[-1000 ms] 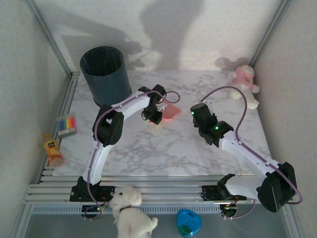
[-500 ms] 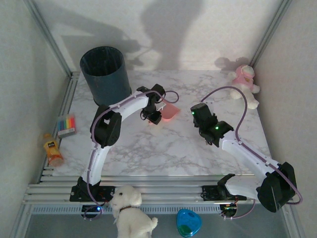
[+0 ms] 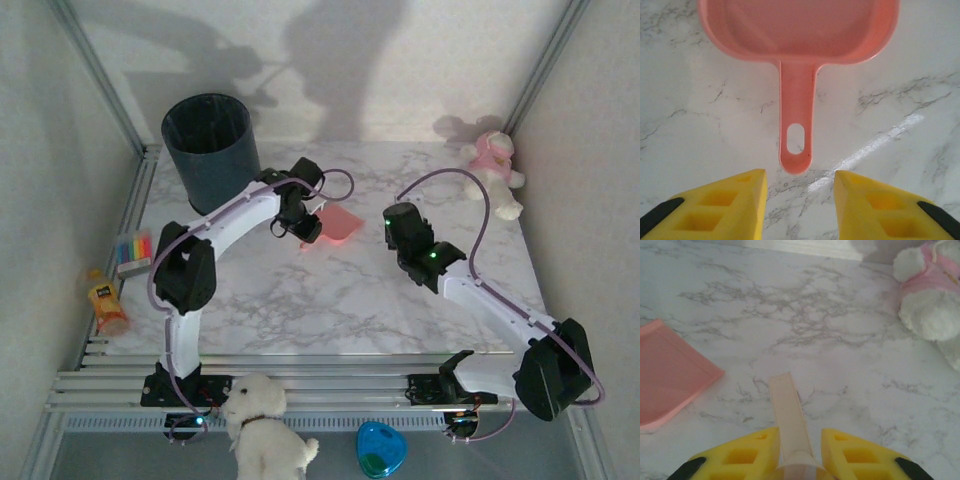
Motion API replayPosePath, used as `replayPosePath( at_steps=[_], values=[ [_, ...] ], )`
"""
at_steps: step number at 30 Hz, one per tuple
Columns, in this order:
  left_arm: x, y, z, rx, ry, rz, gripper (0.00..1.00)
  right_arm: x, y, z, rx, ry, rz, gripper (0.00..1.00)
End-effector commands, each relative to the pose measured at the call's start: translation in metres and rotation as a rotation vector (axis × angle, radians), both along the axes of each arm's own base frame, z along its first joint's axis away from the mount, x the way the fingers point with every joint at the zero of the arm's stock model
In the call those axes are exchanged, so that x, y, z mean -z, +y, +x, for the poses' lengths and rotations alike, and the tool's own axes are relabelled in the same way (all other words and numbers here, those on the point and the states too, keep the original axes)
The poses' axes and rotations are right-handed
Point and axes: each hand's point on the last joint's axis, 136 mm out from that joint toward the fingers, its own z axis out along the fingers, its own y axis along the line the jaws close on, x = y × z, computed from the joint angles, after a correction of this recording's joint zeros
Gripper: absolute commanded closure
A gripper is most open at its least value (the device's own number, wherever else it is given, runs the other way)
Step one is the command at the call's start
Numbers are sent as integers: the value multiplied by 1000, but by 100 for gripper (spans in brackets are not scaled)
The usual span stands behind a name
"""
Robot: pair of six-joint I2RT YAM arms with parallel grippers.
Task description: Sweep away the paper scraps from the table
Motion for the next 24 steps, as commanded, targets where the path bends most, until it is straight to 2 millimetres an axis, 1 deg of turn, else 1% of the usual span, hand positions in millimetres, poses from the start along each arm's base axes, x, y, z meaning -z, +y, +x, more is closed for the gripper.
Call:
replayPosePath(
  at_steps=[1,4,9,14,18,24],
  values=[
    [-30,1,-2,-30,-81,-75,63,-15,9,19,-48,-91,-40,100],
    [-46,7,-4,-60,-146,-108,63,-18,17,30,-87,-130,-72,100],
    [-71,25,-6,-132,-261,-137,63,-21,32,49,-135,-166,-109,100],
    [-89,39,-19,-183,-337,-184,63,-17,49,68,-184,-179,-137,100],
    [-106,51,-29,-256,-404,-247,62,-14,62,82,-211,-180,-150,100],
    [-121,67,-37,-382,-472,-330,61,-10,82,100,-264,-191,-145,100]
  ],
)
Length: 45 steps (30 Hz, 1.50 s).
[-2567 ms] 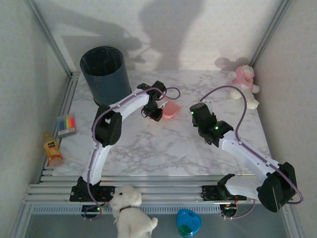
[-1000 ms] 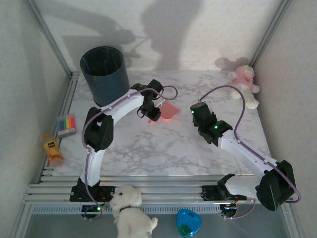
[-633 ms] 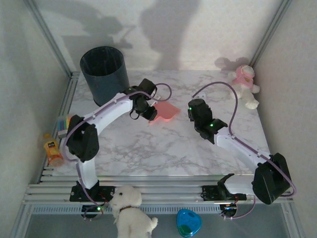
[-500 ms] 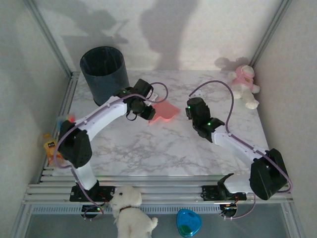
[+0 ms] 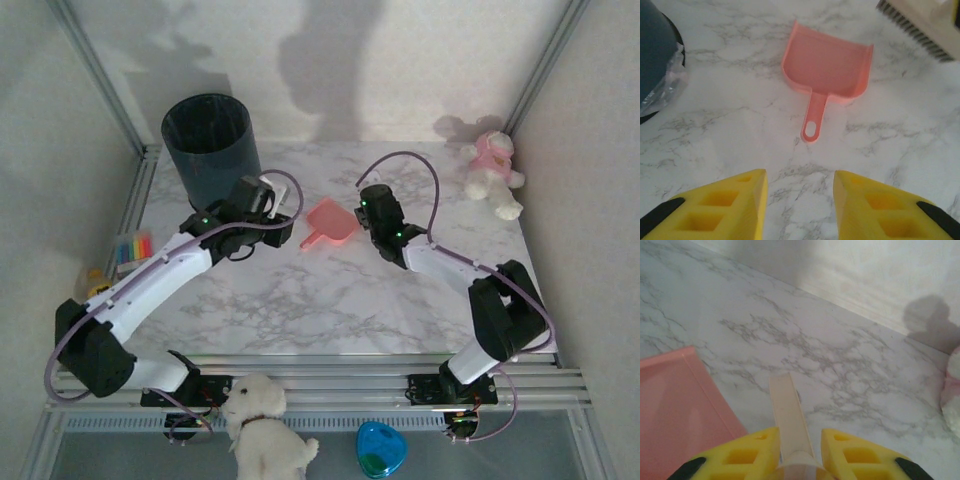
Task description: Sweep away the paper scraps from the table
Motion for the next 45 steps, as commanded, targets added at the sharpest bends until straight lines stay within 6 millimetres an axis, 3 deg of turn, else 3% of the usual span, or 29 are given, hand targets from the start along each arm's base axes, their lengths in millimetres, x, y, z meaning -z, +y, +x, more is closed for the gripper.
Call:
replayPosePath(
  at_steps=[1,14,24,35,41,45],
  values=[
    [-17,13,5,-122,-72,-86,61,-27,17,19,-42,-88,40,100],
    [-14,26,-10,-171,-73,-120,60,-11,56,44,-172,-113,12,100],
    [-9,31,-14,-185,-60,-102,60,16,82,36,-243,-88,-45,99],
    [-5,34,-16,-195,-55,-98,59,41,106,22,-279,-86,-124,86],
    [-3,35,-17,-199,-53,-93,59,51,111,15,-288,-67,-142,70],
    [-2,37,-17,-208,-57,-91,59,57,111,11,-292,-51,-150,68]
  ],
)
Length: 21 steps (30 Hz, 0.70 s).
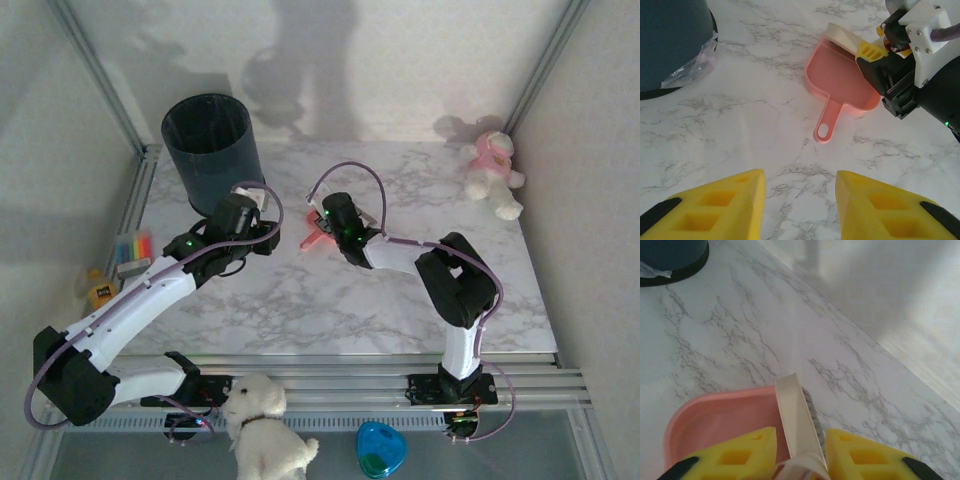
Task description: Sweep away the paper scraps from the table
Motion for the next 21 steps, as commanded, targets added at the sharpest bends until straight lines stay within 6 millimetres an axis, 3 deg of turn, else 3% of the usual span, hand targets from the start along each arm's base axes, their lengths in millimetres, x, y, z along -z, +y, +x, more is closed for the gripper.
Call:
replayPosePath(
  at_steps=[1,5,8,21],
  values=[
    [-3,10,-1,-45,-16,1,59,12,0,-5,8,11,-14,67],
    [-3,10,-1,-44,-16,-1,59,16,-1,-7,6,26,-20,66],
    [-3,11,-1,-47,-17,0,59,18,10,-18,-25,35,-24,62],
    [-5,12,-2,-52,-28,-5,59,28,9,-34,-45,79,-34,54]
  ],
)
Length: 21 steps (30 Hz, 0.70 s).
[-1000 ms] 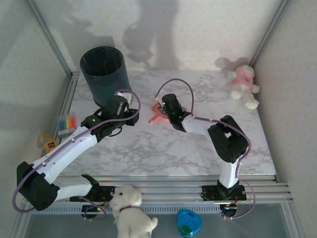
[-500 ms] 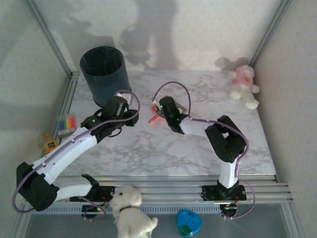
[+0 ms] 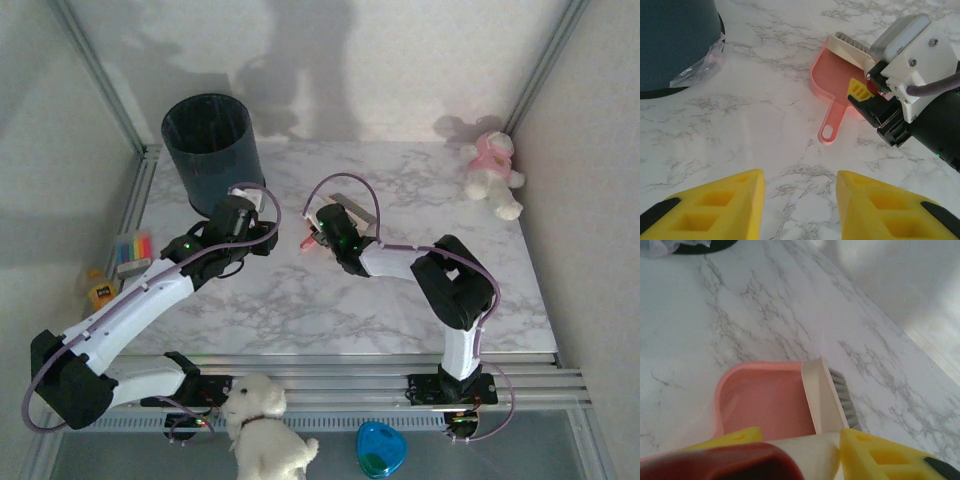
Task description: Sweep away the paper scraps from the table
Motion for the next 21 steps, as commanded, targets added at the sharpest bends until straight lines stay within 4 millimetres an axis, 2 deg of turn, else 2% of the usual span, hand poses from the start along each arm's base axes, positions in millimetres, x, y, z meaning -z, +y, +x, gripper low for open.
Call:
replayPosePath(
  at_steps=[1,10,15,21],
  values=[
    [-4,7,0,-30,-19,-7,59,1,-1,-10,-4,19,13,54],
    [-5,8,-1,-33,-26,-5,58,9,-2,-19,-25,48,-5,46],
    [-4,9,-2,-35,-23,-1,58,10,-1,-24,-33,61,-4,45],
    [0,12,0,-48,-26,10,58,5,-10,-27,2,49,12,44]
  ],
)
